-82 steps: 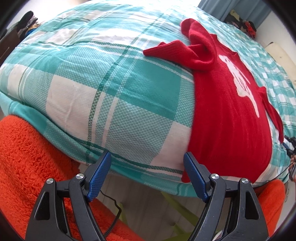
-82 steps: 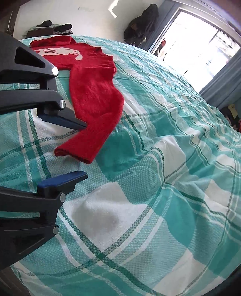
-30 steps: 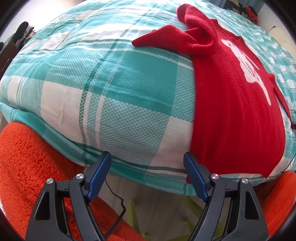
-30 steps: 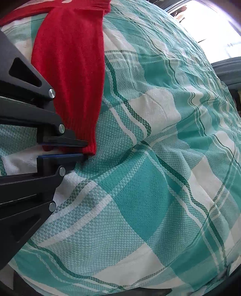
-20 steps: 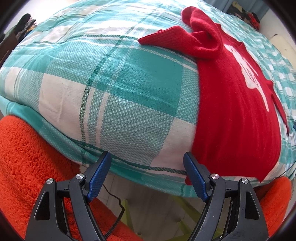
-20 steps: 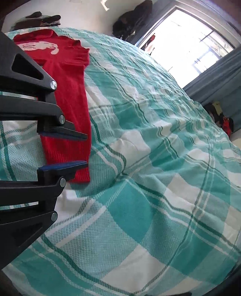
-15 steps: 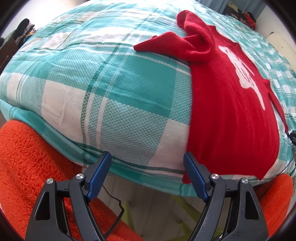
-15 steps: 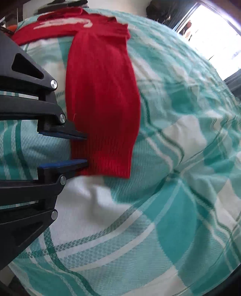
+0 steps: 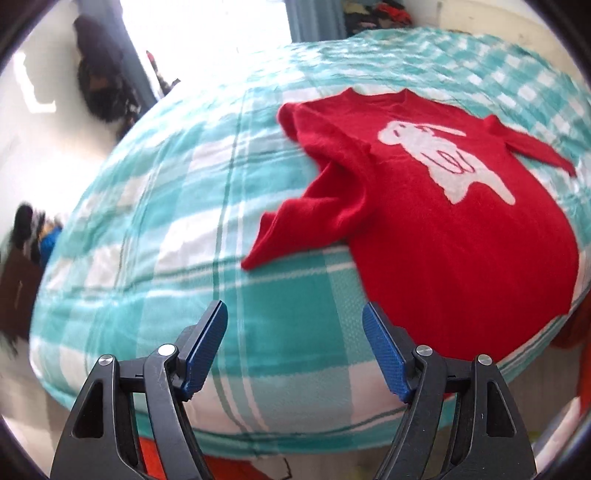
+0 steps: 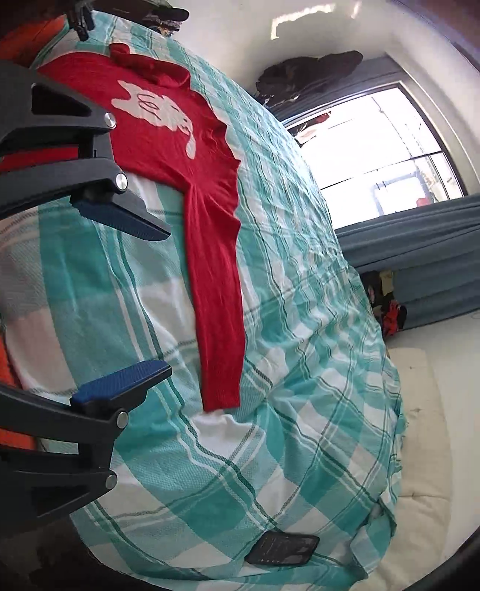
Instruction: Fold small clothes
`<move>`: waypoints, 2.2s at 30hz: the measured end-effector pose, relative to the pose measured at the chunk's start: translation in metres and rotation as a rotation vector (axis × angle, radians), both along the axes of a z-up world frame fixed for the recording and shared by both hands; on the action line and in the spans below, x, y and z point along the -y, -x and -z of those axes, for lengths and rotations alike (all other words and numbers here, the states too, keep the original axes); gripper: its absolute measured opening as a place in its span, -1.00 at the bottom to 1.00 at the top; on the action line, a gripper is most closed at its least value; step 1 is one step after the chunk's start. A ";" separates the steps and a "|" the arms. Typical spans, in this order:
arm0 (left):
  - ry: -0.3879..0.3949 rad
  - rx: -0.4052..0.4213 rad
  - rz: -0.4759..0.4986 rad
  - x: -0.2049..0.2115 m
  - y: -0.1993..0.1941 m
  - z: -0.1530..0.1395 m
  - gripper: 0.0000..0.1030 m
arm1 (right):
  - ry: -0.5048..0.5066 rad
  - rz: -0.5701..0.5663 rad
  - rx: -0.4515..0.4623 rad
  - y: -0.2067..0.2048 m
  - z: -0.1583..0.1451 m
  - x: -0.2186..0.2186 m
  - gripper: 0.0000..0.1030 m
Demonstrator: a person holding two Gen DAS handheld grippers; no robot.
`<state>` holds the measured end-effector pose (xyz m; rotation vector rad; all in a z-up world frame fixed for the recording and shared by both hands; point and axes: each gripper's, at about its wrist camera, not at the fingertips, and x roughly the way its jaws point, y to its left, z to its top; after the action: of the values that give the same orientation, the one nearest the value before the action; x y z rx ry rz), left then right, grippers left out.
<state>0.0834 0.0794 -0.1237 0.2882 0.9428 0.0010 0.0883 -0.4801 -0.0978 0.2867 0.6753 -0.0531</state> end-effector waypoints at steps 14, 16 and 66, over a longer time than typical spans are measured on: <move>0.593 0.025 -0.213 -0.131 -0.082 -0.069 -0.82 | 0.048 -0.145 -0.011 0.009 0.019 -0.071 0.31; 0.690 0.089 -0.417 -0.184 -0.079 -0.081 -0.56 | 0.033 -0.125 -0.021 0.008 0.021 -0.065 0.31; 0.451 -0.005 -0.931 -0.299 -0.023 0.022 0.30 | 0.010 -0.097 -0.178 -0.018 0.052 -0.068 0.31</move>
<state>0.1064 0.3782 -0.1458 -0.5823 0.9831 0.6334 0.1061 -0.4117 -0.1493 0.2408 0.8643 0.0104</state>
